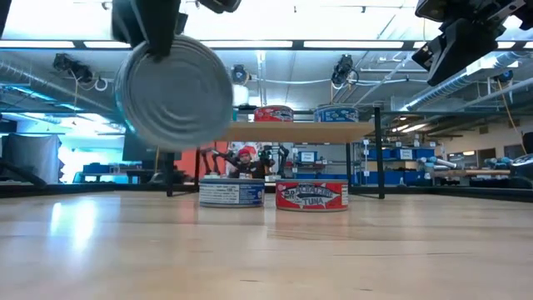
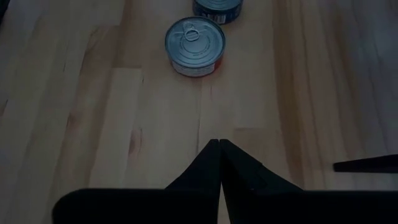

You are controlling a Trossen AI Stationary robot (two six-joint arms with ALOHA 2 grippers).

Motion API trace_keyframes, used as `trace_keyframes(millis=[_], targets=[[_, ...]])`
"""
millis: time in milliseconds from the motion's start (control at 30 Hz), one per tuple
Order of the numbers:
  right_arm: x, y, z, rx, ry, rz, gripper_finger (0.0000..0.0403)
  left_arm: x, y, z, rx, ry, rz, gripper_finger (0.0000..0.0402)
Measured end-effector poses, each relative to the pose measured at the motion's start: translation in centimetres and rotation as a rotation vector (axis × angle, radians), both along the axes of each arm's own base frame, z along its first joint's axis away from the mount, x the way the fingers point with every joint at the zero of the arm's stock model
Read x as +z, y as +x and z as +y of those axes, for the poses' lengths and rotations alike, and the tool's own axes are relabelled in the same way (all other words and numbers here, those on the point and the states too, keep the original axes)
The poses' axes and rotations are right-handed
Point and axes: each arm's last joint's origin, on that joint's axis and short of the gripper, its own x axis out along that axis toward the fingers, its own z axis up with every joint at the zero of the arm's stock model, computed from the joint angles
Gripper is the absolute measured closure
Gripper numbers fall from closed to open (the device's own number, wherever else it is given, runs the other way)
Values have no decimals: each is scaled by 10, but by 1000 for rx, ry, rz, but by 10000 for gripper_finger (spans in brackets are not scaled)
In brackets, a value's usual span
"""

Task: Stack canned seafood by type on shelf
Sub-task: Stack the bottom yellow and blue tuna can on top of the other yellow and blue tuna can on the shelf

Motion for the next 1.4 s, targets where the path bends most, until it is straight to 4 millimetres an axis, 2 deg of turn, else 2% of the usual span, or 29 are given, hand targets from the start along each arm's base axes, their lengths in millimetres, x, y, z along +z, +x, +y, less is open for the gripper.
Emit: trace_keyframes(millis=[133,267,433,533,700,833,1000,1133,1400], targets=[[0,0,-4,-12,-9,-1,382,30,-3,28,-39,121,85,265],[0,0,-8,-21,-23,-2,382,63,-8,69,-34,272,150,265],[0,0,-11,-34,-30,-2,382,102,-6,135,74,310,39,265],[0,0,-13,-45,-28,-2,382,119,-8,176,122,358,-21,265],[0,0,-13,-65,-16,-2,382,138,-24,243,188,489,-16,265],[0,0,-13,-67,-15,-2,382,148,-40,286,202,611,29,265],[0,0,-13,-67,-15,-5,382,148,-57,320,155,754,166,265],[1,1,-13,-68,-17,-12,382,140,-55,335,87,798,240,265],[3,4,-13,-77,-9,-44,382,112,-31,346,-35,836,364,265]])
